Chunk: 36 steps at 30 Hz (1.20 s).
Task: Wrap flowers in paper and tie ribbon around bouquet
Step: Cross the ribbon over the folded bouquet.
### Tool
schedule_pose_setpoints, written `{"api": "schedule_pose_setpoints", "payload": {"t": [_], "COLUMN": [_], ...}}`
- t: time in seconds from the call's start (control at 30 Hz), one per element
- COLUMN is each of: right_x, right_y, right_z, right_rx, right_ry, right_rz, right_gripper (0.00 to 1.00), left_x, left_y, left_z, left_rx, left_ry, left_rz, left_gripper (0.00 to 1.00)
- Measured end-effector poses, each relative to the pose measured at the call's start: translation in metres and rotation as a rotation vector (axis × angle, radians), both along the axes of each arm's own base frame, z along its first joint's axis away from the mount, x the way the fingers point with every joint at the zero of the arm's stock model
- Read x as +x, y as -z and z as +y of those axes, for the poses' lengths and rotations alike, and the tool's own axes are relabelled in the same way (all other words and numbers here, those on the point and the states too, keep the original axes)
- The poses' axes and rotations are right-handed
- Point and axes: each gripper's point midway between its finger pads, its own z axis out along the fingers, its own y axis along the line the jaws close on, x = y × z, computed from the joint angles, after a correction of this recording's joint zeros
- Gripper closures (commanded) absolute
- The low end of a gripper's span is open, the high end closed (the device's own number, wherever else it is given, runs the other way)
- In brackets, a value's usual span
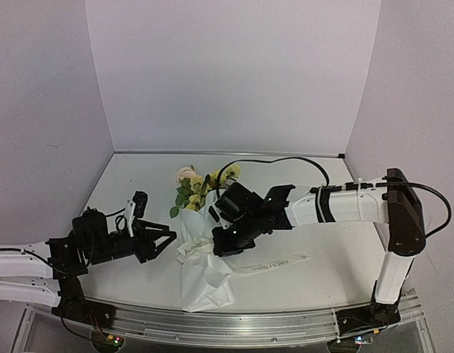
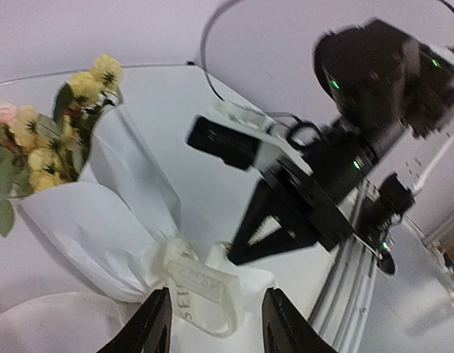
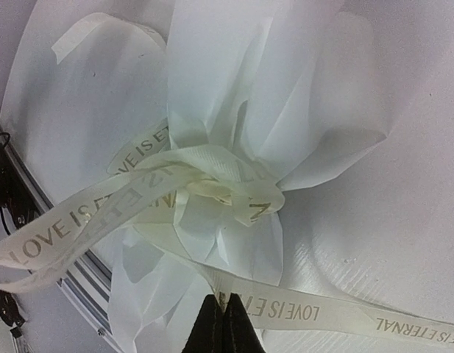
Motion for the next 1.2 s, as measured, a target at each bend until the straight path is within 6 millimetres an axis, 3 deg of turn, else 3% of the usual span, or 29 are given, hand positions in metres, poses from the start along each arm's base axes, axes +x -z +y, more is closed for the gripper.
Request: {"api": "schedule_pose_setpoints", "payload": {"t": [0.13,0.27,0.37,0.43,0.47,0.57,0.77,1.13,1.2], "right_x": [-0.005,-0.009,-0.009,-0.01,-0.011,-0.012,-0.01,-0.005,-0.005], "right_y": [-0.006,-0.008,-0.003,0.003,0.013,0.015,0.015,0.01,0.01], "right_z": [0.005,0.009,0.01,0.012,0.013,0.013,0.012,0.016,0.016], "right_rx": [0.012,0.024,0.018,0.011,-0.004,-0.008,-0.009,0.005,0.004], "right_ry": [-0.012,-0.015,0.0,0.011,0.026,0.03,0.081,0.137,0.14], "right_rz": [0.013,0.029,0.049,0.072,0.102,0.107,0.129,0.134,0.135], "right_gripper": [1.0,1.0,1.0,0.99,0.99,0.97,0.93,0.93,0.88], "left_x": [0.031,0.07,0.081,0.081,0.077,0.075,0.06,0.02,0.015], "left_y": [-0.015,-0.028,-0.029,-0.023,-0.008,-0.003,0.033,0.072,0.08], "left_z": [0.005,0.001,-0.012,-0.028,-0.045,-0.047,-0.056,-0.057,-0.053], "left_rx": [0.005,0.017,0.036,0.065,0.107,0.116,0.165,0.212,0.225], "left_ry": [-0.126,-0.188,-0.153,-0.092,-0.013,0.002,0.086,0.173,0.172], "left_rz": [0.0,0.041,0.081,0.124,0.19,0.206,0.332,0.449,0.47], "left_gripper": [0.62,0.57,0.58,0.61,0.63,0.7,0.74,0.9,0.92]}}
